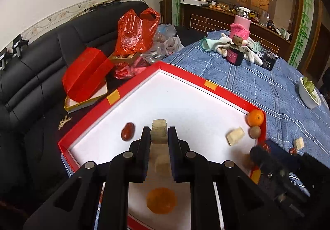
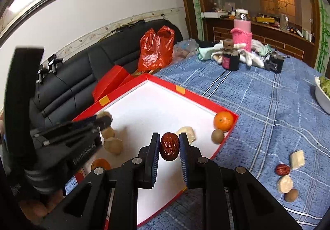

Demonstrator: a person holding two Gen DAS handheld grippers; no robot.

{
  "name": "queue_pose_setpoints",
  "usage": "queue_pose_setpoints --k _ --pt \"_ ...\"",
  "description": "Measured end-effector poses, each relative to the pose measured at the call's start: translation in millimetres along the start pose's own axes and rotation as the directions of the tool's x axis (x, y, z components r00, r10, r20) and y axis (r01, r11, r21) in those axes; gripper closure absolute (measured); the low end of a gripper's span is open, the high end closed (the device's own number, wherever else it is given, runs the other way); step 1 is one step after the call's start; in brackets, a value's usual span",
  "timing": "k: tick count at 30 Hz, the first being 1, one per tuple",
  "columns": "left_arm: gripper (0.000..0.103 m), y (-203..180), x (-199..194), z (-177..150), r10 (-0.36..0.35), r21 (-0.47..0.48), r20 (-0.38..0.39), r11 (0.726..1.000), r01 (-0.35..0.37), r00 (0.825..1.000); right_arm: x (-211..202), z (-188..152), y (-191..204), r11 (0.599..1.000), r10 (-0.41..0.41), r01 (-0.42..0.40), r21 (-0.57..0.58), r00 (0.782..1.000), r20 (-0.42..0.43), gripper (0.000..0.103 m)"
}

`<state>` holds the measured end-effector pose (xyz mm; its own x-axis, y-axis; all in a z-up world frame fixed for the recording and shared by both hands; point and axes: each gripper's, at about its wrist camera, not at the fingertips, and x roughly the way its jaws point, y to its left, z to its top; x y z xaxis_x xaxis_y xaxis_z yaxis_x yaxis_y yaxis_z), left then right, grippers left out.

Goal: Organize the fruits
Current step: 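Lower the cube and red date into the tray and open both grippers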

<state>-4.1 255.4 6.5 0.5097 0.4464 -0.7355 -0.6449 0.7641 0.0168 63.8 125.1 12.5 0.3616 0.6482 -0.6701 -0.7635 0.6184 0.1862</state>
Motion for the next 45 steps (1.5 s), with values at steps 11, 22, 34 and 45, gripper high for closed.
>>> queue_pose_setpoints --k 11,22,34,45 --pt "0.088 -2.8 16.5 1.3 0.006 0.007 -0.043 1.000 -0.006 0.999 11.5 -7.3 9.3 1.000 0.016 -0.017 -0.015 0.999 -0.033 0.085" --pt "0.088 3.3 27.7 4.3 0.006 -0.006 -0.072 1.000 -0.006 0.997 19.9 -8.3 11.5 1.000 0.020 -0.021 -0.015 0.999 -0.049 0.085" --pt "0.088 -2.0 33.5 8.2 0.008 0.005 -0.082 1.000 -0.007 0.997 24.2 -9.4 14.2 1.000 0.022 -0.023 -0.020 0.998 -0.055 0.085" --pt "0.088 -5.2 40.5 12.4 -0.011 0.013 -0.090 1.000 0.012 0.996 24.4 -9.8 16.0 1.000 0.012 -0.014 -0.024 0.999 -0.053 0.084"
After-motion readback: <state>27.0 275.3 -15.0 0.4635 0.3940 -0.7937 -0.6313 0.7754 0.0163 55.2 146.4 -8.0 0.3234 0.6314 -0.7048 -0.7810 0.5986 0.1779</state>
